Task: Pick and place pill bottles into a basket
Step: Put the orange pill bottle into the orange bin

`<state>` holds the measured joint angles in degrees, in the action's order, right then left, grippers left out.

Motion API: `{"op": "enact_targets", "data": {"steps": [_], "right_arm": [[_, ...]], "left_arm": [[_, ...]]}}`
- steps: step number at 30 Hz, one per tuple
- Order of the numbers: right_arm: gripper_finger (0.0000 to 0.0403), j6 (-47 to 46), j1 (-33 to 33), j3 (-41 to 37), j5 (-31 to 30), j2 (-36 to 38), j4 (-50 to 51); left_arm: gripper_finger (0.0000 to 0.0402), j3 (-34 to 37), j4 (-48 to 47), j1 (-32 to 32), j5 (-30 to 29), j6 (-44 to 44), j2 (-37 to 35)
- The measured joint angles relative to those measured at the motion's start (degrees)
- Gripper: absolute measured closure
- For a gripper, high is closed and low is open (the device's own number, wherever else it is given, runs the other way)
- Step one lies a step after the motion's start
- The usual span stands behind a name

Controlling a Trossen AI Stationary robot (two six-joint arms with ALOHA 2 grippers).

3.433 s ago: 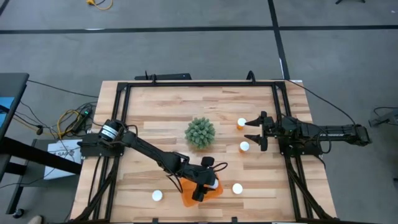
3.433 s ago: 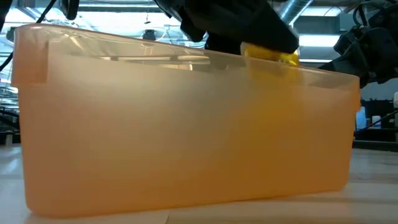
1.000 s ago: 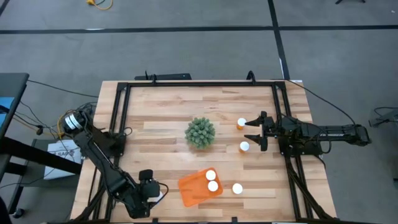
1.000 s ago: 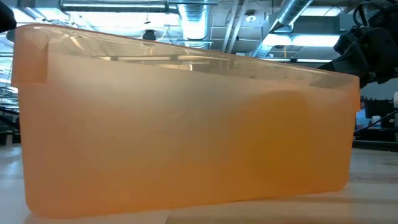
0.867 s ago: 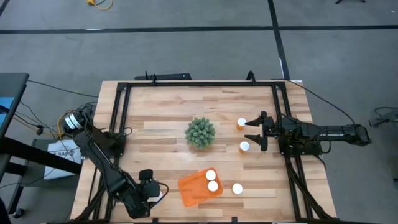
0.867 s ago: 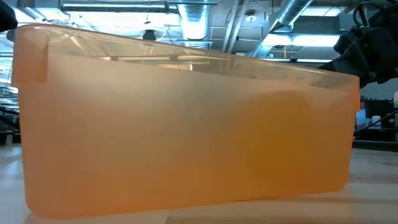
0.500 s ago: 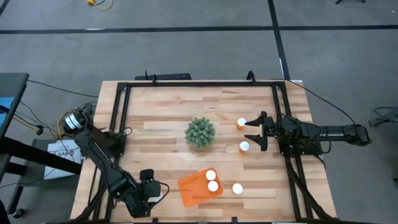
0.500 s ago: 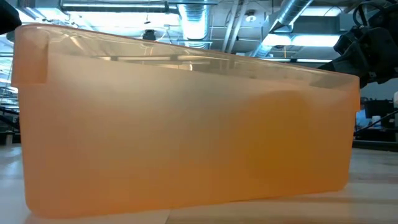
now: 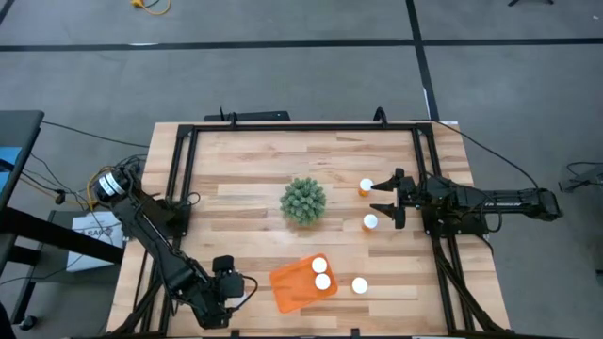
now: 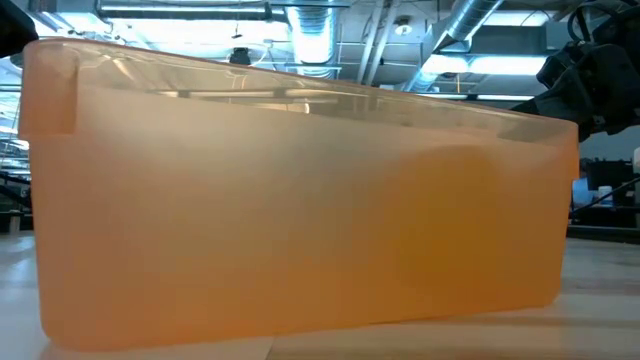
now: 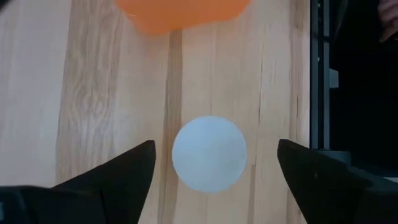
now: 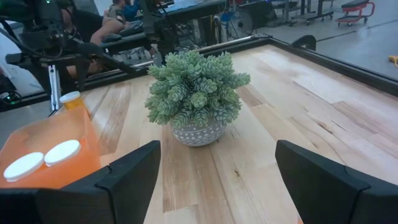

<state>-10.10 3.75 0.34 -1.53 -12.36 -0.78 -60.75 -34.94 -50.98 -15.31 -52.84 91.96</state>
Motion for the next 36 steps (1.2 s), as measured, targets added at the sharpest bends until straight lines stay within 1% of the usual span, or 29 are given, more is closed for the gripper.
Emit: {"op": "enact_targets", "data": {"steps": [5, 11, 17, 25, 29, 36], "right_arm": [[0.0092, 0.0, 0.0, 0.0, 0.0, 0.0, 0.0], [0.0092, 0.0, 0.0, 0.0, 0.0, 0.0, 0.0], [0.0092, 0.0, 0.0, 0.0, 0.0, 0.0, 0.0], [0.0092, 0.0, 0.0, 0.0, 0.0, 0.0, 0.0], [0.0092, 0.0, 0.0, 0.0, 0.0, 0.0, 0.0], [0.0092, 0.0, 0.0, 0.0, 0.0, 0.0, 0.0]], "left_arm": [[0.0074, 1.8, 2.7, 0.0, -0.1, -0.2, 0.0], [0.0074, 3.1, 3.3, 0.0, -0.4, -1.3, 0.1], [0.0074, 6.5, 8.7, 0.0, 0.2, -1.9, 0.3], [0.0074, 6.4, 9.1, 0.3, 2.4, -1.6, 5.6], [0.0074, 6.4, 9.2, 0.3, 2.5, -1.6, 6.4], [0.0101, 6.4, 9.2, 0.3, 1.4, -1.7, 6.0]]}}
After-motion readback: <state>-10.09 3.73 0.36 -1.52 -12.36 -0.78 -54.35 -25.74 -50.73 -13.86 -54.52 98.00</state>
